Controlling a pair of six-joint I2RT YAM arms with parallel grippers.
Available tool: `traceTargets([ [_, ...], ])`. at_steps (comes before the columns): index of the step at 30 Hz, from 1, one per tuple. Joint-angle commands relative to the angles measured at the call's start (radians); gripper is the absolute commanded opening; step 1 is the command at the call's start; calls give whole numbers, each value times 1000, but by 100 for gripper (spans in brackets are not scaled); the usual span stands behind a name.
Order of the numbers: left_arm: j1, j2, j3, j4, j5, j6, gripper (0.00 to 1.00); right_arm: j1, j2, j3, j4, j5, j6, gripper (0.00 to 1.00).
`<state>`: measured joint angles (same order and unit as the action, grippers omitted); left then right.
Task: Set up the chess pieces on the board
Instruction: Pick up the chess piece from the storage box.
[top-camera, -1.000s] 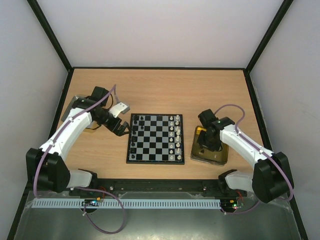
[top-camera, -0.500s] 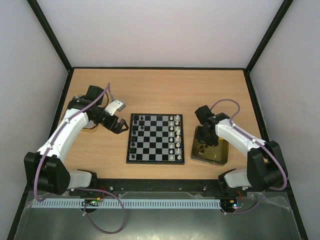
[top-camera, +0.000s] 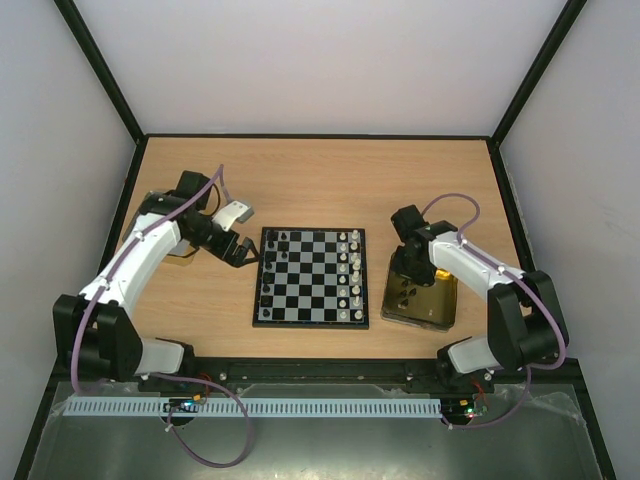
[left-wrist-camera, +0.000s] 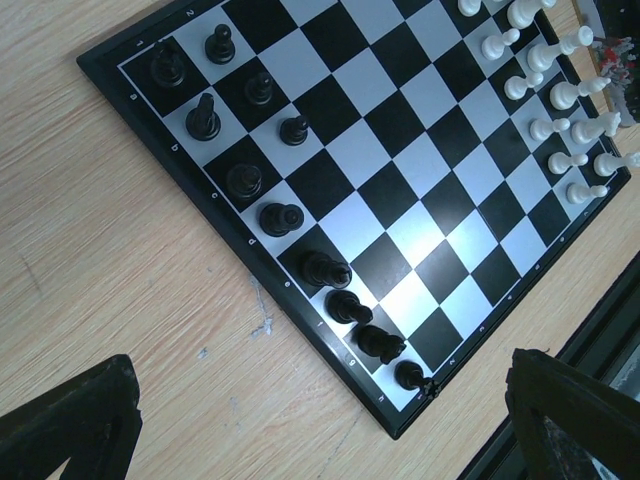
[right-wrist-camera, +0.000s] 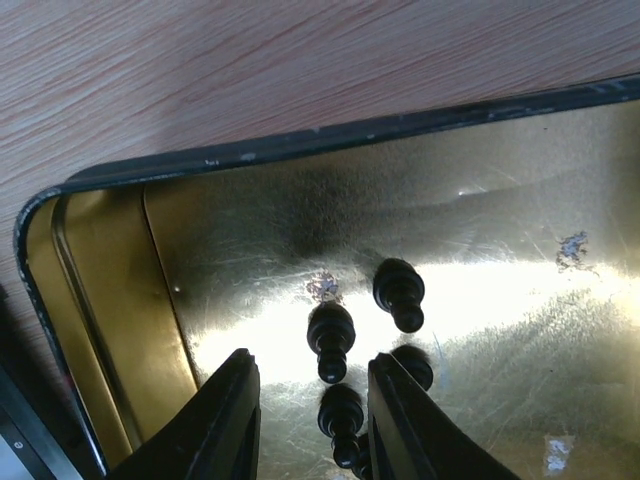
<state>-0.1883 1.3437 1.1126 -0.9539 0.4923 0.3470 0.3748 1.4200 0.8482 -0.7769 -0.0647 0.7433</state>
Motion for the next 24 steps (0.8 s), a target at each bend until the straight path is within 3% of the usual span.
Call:
traceTargets([
  [1,4,23,17,-1,42,-21,99,-10,17,24,-2,31,1,28],
  [24,4,21,6,18,42,-38,99,-53,81,-35,76,-61,-45,20],
])
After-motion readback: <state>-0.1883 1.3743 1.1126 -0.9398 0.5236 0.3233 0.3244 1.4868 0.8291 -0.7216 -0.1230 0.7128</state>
